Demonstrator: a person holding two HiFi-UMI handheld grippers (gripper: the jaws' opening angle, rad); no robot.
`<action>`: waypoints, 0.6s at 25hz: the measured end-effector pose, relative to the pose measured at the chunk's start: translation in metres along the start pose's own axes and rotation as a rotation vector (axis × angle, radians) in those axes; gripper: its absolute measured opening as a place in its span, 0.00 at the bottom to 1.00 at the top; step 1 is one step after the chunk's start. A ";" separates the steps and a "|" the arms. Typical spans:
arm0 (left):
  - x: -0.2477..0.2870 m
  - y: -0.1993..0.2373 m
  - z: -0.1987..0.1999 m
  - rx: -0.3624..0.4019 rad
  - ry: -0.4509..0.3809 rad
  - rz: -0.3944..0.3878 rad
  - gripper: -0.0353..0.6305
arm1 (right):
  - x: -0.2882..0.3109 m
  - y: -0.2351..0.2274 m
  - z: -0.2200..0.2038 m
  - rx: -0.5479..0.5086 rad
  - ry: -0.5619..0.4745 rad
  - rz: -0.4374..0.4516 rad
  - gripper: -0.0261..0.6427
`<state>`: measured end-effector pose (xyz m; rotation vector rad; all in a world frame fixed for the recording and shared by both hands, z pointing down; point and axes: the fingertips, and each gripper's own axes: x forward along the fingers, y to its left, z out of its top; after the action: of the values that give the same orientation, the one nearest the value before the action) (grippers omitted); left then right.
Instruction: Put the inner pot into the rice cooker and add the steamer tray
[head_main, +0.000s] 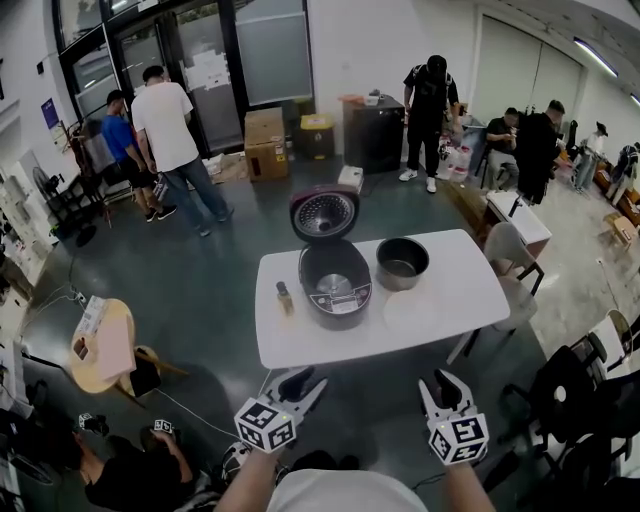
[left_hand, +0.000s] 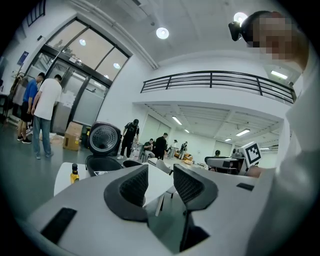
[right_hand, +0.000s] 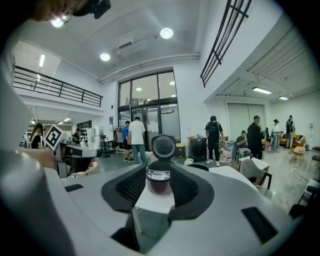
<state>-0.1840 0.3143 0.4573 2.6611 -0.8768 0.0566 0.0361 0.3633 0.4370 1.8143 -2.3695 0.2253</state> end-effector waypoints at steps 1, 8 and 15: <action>0.001 -0.001 0.000 -0.001 0.001 -0.001 0.32 | 0.000 -0.001 0.000 0.003 0.000 0.000 0.28; 0.014 0.003 -0.003 -0.014 0.010 0.008 0.34 | 0.009 -0.012 -0.004 0.016 0.008 0.004 0.28; 0.031 0.027 0.002 -0.025 0.020 0.003 0.34 | 0.039 -0.018 -0.009 0.026 0.035 0.000 0.28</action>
<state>-0.1745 0.2759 0.4681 2.6314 -0.8691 0.0718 0.0437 0.3236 0.4545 1.8063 -2.3535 0.2871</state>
